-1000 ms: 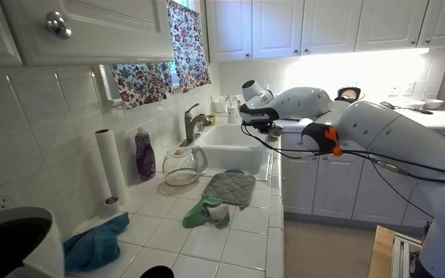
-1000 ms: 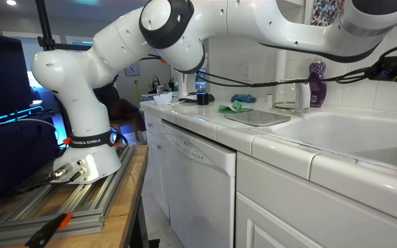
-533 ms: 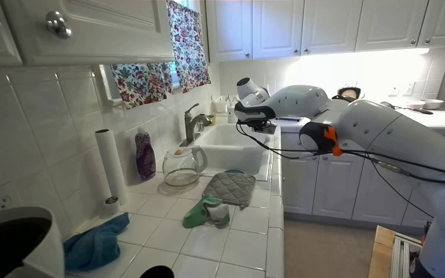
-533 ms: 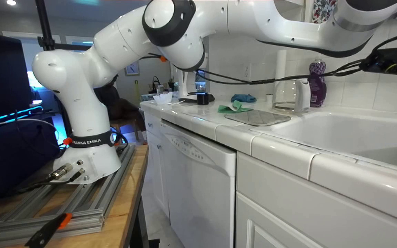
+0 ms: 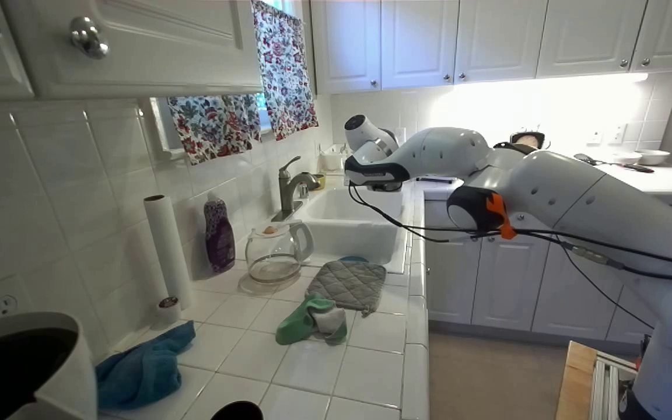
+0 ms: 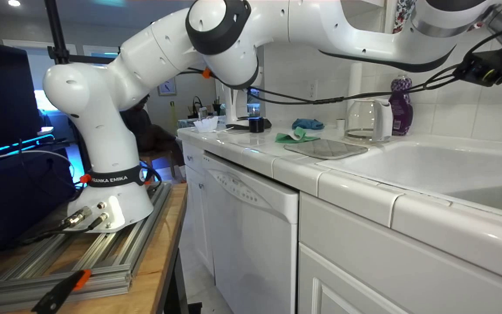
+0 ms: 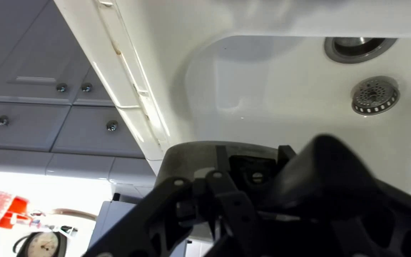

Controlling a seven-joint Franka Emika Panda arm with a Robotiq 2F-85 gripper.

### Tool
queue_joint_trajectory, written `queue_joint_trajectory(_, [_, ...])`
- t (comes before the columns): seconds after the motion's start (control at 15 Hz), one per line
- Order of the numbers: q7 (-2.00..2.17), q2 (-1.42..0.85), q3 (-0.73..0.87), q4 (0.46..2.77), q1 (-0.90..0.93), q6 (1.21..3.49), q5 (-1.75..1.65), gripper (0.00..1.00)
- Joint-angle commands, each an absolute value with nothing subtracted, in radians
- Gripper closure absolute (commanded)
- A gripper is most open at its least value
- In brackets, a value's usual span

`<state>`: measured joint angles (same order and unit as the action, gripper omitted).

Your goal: Pick up the cloth and the pot, then put them on the left side of the counter

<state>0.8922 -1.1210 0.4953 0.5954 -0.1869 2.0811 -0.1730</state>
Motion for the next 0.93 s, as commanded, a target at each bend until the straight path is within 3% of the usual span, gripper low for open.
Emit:
queue_joint_trajectory(0.0, [0.886,-1.114,0.496,0.601,-0.174,2.088,-0.174,0.61])
queue_joint_trajectory(0.33, [0.870,-1.090,0.498,0.624,-0.152,2.092,-0.174,0.61])
queue_joint_trajectory(0.4, [0.870,-1.090,0.499,0.627,-0.153,2.093,-0.174,0.86])
queue_joint_trajectory(0.87, [1.046,-1.050,0.561,0.770,0.002,2.162,-0.222,0.86])
